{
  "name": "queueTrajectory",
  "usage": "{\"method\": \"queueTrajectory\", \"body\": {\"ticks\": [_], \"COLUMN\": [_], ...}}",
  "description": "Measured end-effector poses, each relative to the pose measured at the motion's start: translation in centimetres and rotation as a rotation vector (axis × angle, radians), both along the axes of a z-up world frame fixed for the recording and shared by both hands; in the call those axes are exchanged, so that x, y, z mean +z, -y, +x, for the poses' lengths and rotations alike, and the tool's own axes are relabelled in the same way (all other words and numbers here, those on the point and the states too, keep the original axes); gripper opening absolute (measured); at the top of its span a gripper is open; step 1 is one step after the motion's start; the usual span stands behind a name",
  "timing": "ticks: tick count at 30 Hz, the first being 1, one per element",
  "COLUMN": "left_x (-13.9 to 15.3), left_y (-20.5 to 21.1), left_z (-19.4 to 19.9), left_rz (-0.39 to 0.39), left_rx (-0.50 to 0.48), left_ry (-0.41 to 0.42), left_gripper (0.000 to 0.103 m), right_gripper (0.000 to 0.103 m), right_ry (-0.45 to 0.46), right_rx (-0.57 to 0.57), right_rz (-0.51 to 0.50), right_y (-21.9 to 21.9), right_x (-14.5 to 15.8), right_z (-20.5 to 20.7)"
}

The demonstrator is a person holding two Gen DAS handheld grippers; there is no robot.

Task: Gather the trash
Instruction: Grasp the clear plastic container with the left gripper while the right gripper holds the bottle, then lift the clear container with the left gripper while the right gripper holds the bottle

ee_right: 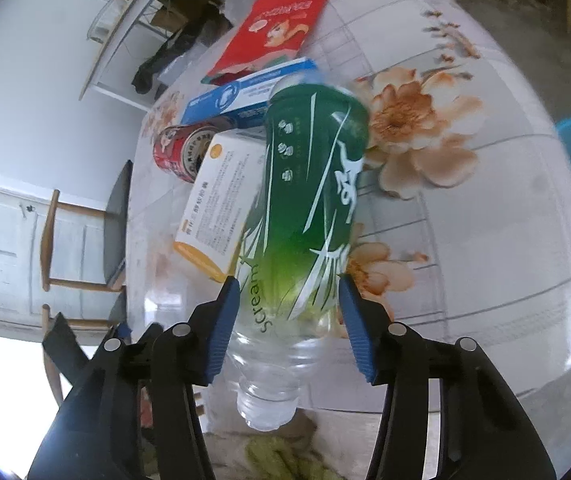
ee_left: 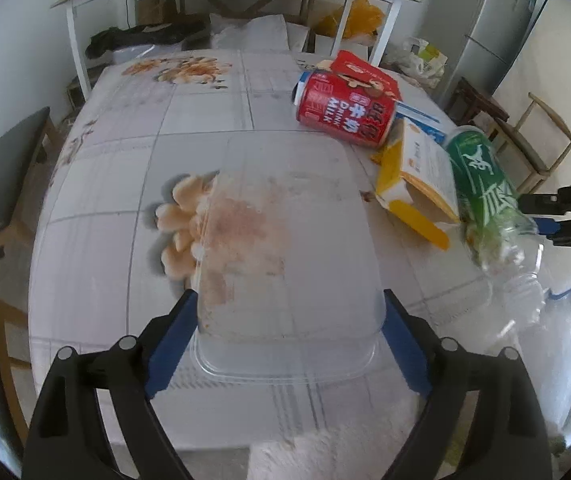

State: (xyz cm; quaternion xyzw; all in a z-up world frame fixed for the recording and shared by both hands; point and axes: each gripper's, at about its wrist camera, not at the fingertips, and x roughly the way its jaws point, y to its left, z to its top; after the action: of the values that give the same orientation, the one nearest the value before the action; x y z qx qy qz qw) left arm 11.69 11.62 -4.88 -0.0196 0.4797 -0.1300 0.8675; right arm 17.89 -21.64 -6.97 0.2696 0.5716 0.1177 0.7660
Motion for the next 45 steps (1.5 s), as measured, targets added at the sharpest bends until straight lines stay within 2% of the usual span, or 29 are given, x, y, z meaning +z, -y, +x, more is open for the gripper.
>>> {"method": "queueTrajectory", "body": {"ticks": [2, 5, 9, 18, 21, 25, 32, 45], "left_x": [0.4, 1.2, 1.8, 0.1, -0.5, -0.6, -0.6, -0.5], "left_y": [0.0, 0.0, 0.4, 1.9, 2.0, 1.9, 1.9, 1.8], "left_z": [-0.2, 0.0, 1.2, 3.6, 3.9, 4.1, 4.2, 4.1], "left_rz": [-0.012, -0.023, 0.009, 0.057, 0.066, 0.063, 0.056, 0.058], "left_rx": [0.004, 0.011, 0.017, 0.01, 0.024, 0.03, 0.039, 0.035], "left_ry": [0.001, 0.023, 0.043, -0.007, -0.027, -0.03, -0.022, -0.021], "left_gripper": [0.089, 0.093, 0.094, 0.094, 0.088, 0.087, 0.085, 0.084], "right_gripper": [0.054, 0.068, 0.078, 0.079, 0.079, 0.079, 0.062, 0.063], "right_ry": [0.009, 0.016, 0.016, -0.032, -0.04, -0.045, -0.055, -0.071], "right_rx": [-0.005, -0.018, -0.015, -0.029, -0.049, -0.068, -0.097, -0.12], "right_rz": [-0.006, 0.025, 0.017, 0.043, 0.073, 0.086, 0.104, 0.063], "right_y": [-0.1, -0.5, -1.3, -2.4, -2.0, -1.5, -0.8, 0.5], "right_x": [0.2, 0.2, 0.0, -2.0, -2.5, -2.8, -3.1, -2.7], "right_z": [-0.1, 0.0, 0.4, 1.4, 1.7, 1.8, 1.3, 0.1]}}
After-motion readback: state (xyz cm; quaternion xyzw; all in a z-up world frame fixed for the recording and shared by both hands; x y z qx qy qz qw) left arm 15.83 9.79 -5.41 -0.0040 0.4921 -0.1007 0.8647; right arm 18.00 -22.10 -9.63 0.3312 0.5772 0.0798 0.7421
